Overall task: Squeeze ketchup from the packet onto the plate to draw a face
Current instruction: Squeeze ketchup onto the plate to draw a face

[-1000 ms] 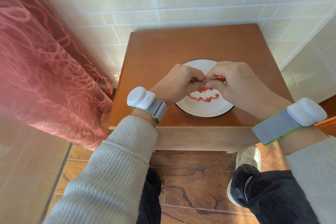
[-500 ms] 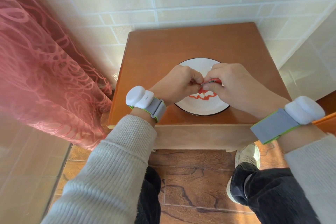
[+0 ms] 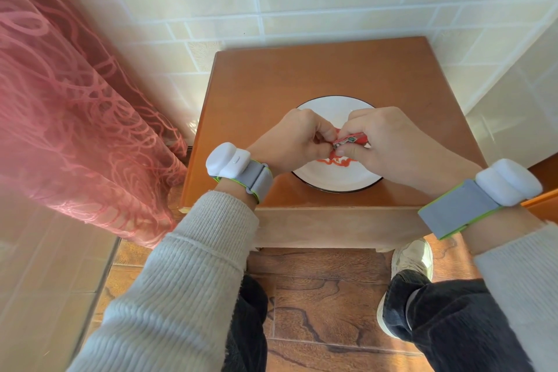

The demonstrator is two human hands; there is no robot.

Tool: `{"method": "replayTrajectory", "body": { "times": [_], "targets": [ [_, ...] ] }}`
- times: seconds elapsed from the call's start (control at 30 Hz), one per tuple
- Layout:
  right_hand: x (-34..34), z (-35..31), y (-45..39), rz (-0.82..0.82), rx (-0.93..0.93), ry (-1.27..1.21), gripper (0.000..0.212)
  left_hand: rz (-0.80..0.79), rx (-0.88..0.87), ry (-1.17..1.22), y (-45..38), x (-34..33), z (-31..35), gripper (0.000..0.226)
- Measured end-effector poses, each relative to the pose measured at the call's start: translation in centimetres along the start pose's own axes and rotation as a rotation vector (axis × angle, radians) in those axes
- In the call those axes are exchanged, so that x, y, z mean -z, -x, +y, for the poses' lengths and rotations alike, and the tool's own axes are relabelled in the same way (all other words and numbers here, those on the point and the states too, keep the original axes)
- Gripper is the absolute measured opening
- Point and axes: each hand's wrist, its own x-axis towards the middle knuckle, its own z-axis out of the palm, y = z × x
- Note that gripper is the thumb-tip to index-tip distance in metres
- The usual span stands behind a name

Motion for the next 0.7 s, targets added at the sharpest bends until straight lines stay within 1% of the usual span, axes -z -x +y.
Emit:
{"method": "replayTrajectory", "body": {
  "times": [0.3,0.47,0.7],
  "targets": [
    [-0.03,-0.07,0.20,-0.010,0.019,-0.016,0.014,-0.019,0.066,0.058,-0.05,0.06,-0.05,0.015],
    [-0.02,-0.11,0.32,-0.013,0.030,-0.022,0.012,-0.029,0.071,0.056,-0.01,0.05,0.04,0.012],
    [-0.39,0.04,0.21,0.002,0.026,0.000,0.010,-0.024,0.070,0.039,-0.10,-0.16,-0.07,0.014]
  ]
}}
